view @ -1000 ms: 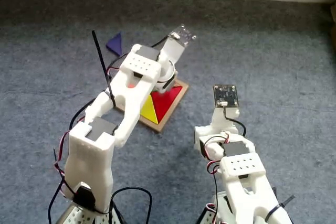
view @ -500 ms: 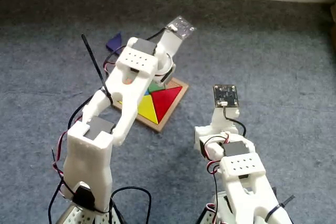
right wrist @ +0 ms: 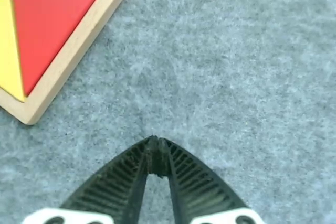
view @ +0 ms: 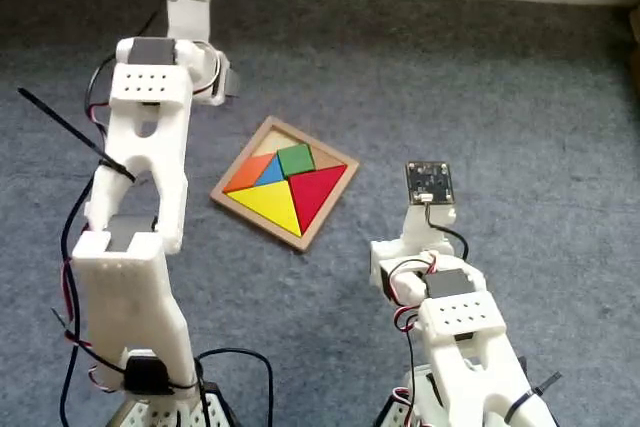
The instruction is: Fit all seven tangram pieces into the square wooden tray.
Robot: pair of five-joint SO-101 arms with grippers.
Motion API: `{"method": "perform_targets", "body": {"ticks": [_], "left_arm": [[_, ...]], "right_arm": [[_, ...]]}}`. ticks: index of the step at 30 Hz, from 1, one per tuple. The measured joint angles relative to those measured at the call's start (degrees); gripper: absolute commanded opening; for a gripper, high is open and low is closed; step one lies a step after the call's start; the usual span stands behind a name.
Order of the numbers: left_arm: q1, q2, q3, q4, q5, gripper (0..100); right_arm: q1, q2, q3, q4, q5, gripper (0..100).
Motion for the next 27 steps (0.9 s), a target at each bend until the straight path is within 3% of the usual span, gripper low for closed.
{"method": "perform_targets", "body": {"ticks": [4, 14, 27], "left_arm": [[-0.09, 4.84, 0.0, -3.52, 3.96, 30], [-0.44, 15.38, 0.0, -21.89, 7.21, 30], [-2.29, 21.63, -1.67, -26.9, 7.21, 30]], "right_arm": [[0.0, 0.0, 0.0, 0.0, 0.0, 0.9], [0.0, 0.0, 0.0, 0.0, 0.0, 0.9], [0.0, 0.0, 0.0, 0.0, 0.0, 0.9]]}}
